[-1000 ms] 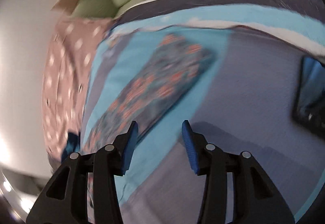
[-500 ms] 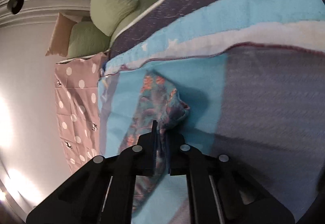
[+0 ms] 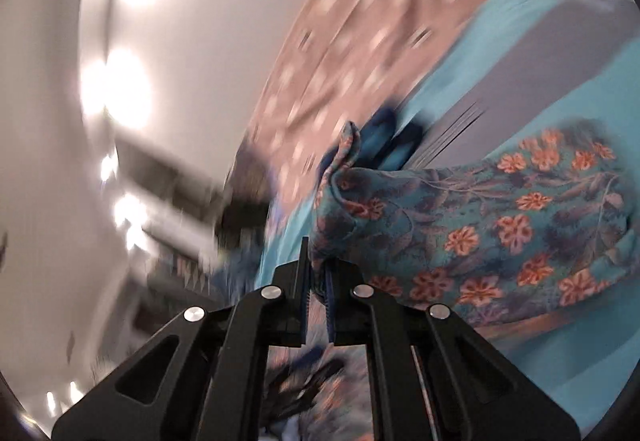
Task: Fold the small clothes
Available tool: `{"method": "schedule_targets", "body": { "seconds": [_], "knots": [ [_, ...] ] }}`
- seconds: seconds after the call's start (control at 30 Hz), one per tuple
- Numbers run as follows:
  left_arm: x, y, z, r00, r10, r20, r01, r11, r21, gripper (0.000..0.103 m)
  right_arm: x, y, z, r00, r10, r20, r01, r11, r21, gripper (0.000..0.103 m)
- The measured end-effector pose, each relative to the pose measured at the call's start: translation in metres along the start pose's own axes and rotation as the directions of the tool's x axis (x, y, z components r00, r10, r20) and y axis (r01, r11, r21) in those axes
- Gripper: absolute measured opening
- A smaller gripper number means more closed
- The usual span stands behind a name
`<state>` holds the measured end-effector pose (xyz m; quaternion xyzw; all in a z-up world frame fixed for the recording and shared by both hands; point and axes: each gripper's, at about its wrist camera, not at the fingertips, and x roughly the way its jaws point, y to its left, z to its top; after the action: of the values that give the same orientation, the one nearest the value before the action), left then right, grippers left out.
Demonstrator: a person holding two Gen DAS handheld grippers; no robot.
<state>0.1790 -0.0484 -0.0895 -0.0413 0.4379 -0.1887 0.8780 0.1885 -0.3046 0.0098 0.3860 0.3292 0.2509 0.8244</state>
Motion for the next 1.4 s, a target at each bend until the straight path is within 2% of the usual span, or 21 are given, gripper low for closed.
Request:
{"method": "schedule_targets", "body": {
  "seconds": [0.1,0.17,0.27,0.37,0.43,0.63,0.7,0.77,0.8,0.83,0.9,0.97,1.07,1.17,1.27,1.3,1.37,1.4],
  "knots": [
    [-0.01,0.011,0.003,0.998,-0.05,0.024,0.052,0.997,-0.065,0.077,0.038,0.018,-0.025,0.991,-0.079,-0.105,0.069,0.993,-0.1,0.007],
    [-0.018,0.024,0.006,0.99,-0.133,0.055,0.14,0.98,-0.141,0.077,0.056,0.019,-0.044,0.978,-0.123,-0.167,0.102,0.986,-0.132,0.007],
    [-0.022,0.035,0.009,0.957,-0.279,0.083,0.291,0.93,-0.224,0.075,0.065,0.012,-0.065,0.961,-0.18,-0.21,0.144,0.973,-0.178,0.009],
    [-0.018,0.032,0.013,0.924,-0.374,0.079,0.382,0.889,-0.254,0.075,0.067,0.018,-0.083,0.944,-0.245,-0.22,0.183,0.946,-0.269,0.012],
    [-0.01,0.025,0.013,0.908,-0.417,0.05,0.414,0.871,-0.266,0.076,0.067,0.02,-0.09,0.936,-0.269,-0.226,0.191,0.93,-0.313,0.015],
    [0.009,0.012,0.019,0.902,-0.433,0.007,0.414,0.859,-0.302,0.079,0.075,0.02,-0.102,0.925,-0.298,-0.236,0.201,0.911,-0.361,0.02],
    [0.016,0.01,0.021,0.915,-0.403,-0.029,0.375,0.874,-0.309,0.076,0.076,0.021,-0.105,0.923,-0.305,-0.236,0.204,0.905,-0.373,0.02],
    [0.02,0.01,0.024,0.928,-0.371,-0.041,0.342,0.89,-0.302,0.054,0.076,0.021,-0.105,0.923,-0.306,-0.235,0.204,0.904,-0.375,0.021],
    [0.022,0.009,0.025,0.929,-0.367,-0.048,0.338,0.893,-0.296,0.02,0.076,0.022,-0.104,0.922,-0.306,-0.235,0.204,0.904,-0.376,0.021],
    [0.025,0.009,0.027,0.924,-0.378,-0.055,0.345,0.887,-0.306,0.006,0.076,0.024,-0.103,0.922,-0.307,-0.237,0.204,0.903,-0.378,0.022],
    [0.024,0.015,0.033,0.923,-0.382,-0.041,0.348,0.877,-0.332,0.004,0.072,0.028,-0.102,0.922,-0.31,-0.23,0.204,0.897,-0.392,0.029],
    [0.009,0.017,0.043,0.924,-0.381,0.004,0.364,0.879,-0.309,0.004,0.059,0.038,-0.1,0.93,-0.318,-0.186,0.212,0.875,-0.436,0.036],
    [-0.027,0.019,0.063,0.907,-0.414,0.079,0.42,0.869,-0.262,0.003,0.039,0.045,-0.094,0.93,-0.351,-0.105,0.253,0.824,-0.508,0.036],
    [-0.074,0.025,0.087,0.893,-0.414,0.177,0.444,0.874,-0.197,0.003,0.023,0.033,-0.086,0.921,-0.376,-0.099,0.276,0.812,-0.514,0.036],
    [-0.11,0.034,0.106,0.889,-0.388,0.244,0.43,0.89,-0.15,0.003,0.013,0.006,-0.076,0.898,-0.428,-0.1,0.346,0.83,-0.438,0.036],
    [-0.118,0.037,0.11,0.893,-0.372,0.255,0.415,0.899,-0.14,0.004,0.01,-0.004,-0.074,0.884,-0.457,-0.092,0.383,0.825,-0.415,0.036],
    [-0.132,0.045,0.117,0.905,-0.324,0.275,0.368,0.921,-0.125,0.004,0.004,-0.022,-0.069,0.839,-0.539,-0.07,0.484,0.8,-0.355,0.036],
    [-0.137,0.05,0.118,0.911,-0.299,0.285,0.344,0.931,-0.122,0.004,0.002,-0.031,-0.067,0.827,-0.557,-0.069,0.511,0.798,-0.319,0.036]
  ]
}}
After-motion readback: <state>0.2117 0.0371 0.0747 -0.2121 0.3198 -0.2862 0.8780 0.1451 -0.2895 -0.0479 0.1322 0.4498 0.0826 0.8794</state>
